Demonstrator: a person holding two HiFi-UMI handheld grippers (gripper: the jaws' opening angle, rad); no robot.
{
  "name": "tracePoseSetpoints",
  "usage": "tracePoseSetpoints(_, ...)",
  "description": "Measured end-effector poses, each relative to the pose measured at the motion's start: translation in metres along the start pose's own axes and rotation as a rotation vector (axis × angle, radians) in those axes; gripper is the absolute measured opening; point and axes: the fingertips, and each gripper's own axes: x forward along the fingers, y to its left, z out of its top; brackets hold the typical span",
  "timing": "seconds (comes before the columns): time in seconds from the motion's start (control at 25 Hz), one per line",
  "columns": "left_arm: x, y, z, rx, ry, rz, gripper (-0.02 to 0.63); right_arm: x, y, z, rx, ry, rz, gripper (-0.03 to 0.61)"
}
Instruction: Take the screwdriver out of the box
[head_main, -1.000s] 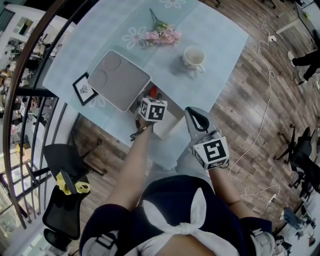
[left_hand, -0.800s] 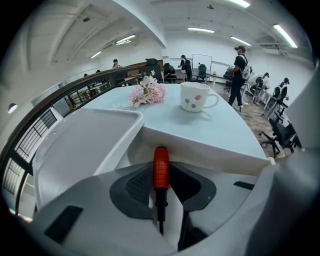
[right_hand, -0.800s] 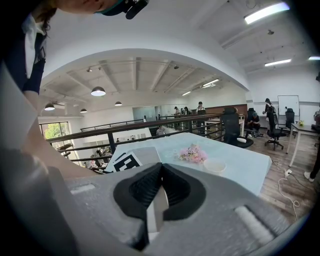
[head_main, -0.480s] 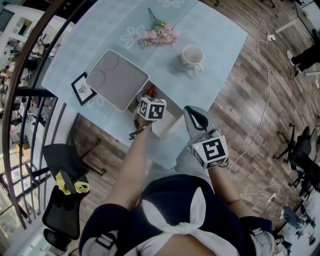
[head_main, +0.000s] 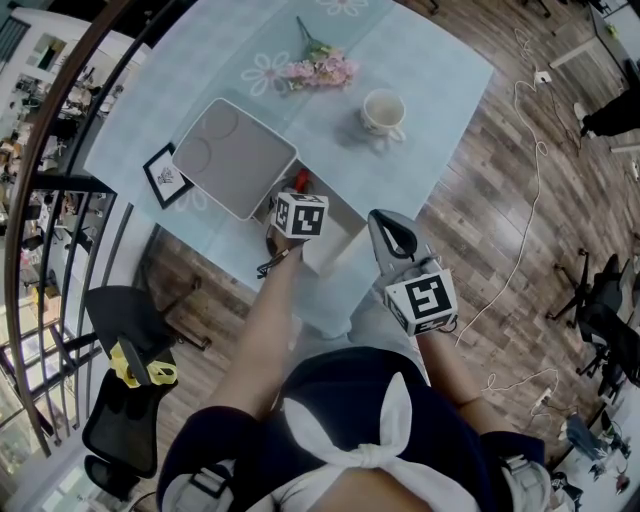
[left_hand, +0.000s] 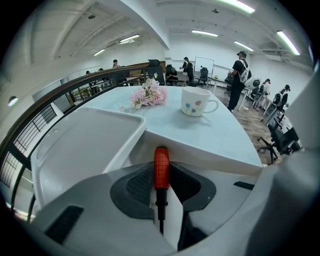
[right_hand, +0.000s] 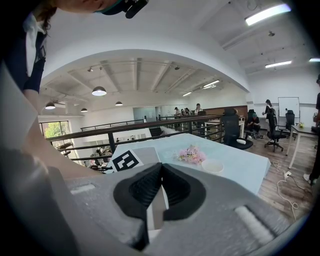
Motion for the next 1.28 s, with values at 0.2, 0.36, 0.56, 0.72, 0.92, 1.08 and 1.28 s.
tracePoseSetpoints(0.2,-0.010,-0.001,0.006,-0.004,-0.008,0.000,0.107,0.000,0.002,0.002,-0.007,-0.004,0.004,-0.002)
tracePoseSetpoints(0.36,-0.017,-0.005,0.009,-0.013,-0.025,-0.004,0.107,-0.003,0.003,0.002,-0.008,-0.009,0.004,-0.002)
tracePoseSetpoints(0.56,-0.025,-0.007,0.013,-0.022,-0.039,-0.008,0.107,-0.006,0.005,0.002,-0.009,-0.015,0.004,-0.002)
tracePoseSetpoints(0.72,-0.034,-0.007,0.012,-0.025,-0.049,-0.012,0.107,-0.011,0.011,0.003,-0.016,-0.022,0.003,-0.002)
tracePoseSetpoints(0.92,-0.054,-0.011,0.020,-0.036,-0.075,-0.025,0.107,-0.018,0.015,0.009,-0.018,-0.033,0.005,-0.002)
tracePoseSetpoints(1.08,-0.067,-0.013,0.026,-0.033,-0.103,-0.033,0.107,-0.023,0.016,0.010,-0.024,-0.038,0.000,-0.002)
tracePoseSetpoints(1.28,-0.086,-0.016,0.031,-0.037,-0.141,-0.045,0.107,-0.030,0.022,0.015,-0.039,-0.050,-0.002,-0.002)
